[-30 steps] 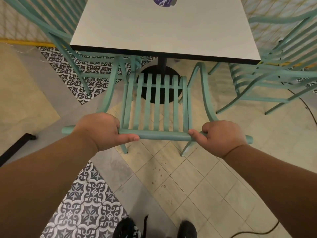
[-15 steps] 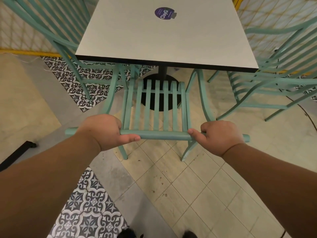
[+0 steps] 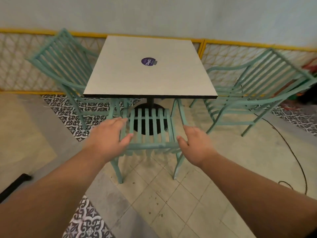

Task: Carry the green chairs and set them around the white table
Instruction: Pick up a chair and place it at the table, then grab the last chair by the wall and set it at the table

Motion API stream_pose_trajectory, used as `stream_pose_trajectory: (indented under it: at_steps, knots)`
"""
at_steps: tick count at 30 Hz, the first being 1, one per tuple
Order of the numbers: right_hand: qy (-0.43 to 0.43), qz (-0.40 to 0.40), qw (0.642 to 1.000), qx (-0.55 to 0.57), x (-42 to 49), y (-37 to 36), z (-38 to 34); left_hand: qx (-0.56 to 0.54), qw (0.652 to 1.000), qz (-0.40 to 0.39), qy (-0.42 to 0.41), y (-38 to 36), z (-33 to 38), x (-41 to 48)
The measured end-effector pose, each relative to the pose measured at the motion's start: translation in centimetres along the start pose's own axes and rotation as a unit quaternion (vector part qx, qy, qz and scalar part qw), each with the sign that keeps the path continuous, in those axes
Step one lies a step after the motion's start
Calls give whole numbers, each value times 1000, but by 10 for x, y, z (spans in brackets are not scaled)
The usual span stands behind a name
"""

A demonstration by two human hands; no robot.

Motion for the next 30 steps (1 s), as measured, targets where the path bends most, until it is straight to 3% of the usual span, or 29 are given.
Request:
stream_pose_trajectory:
  at_steps: [7, 11, 17, 23, 30]
  knots:
    - [-43, 68, 996, -35, -75, 96, -4, 9, 997, 40, -62, 81, 38, -35]
    - [-67, 83, 992, -71, -113, 113, 1, 17, 993, 27, -116, 82, 75, -48]
    - [-132, 127, 983, -1, -169, 119, 38, 35, 979, -7, -198, 66, 132, -66]
    - [-231, 168, 958, 23, -264, 141, 131, 50, 961, -17, -271, 49, 250, -83]
    - [-288, 176, 941, 4, -346, 193, 254, 28, 944, -22, -327, 21, 414, -109]
Point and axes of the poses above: each hand's wrist, its own x-axis towards the middle knuckle, its own y-axis out of the back of the hand, z = x × y, the point moved 8 cm from there along x, towards the middle knuckle, and after that the axes turned 11 degrees about y, right-handed, at the moved point
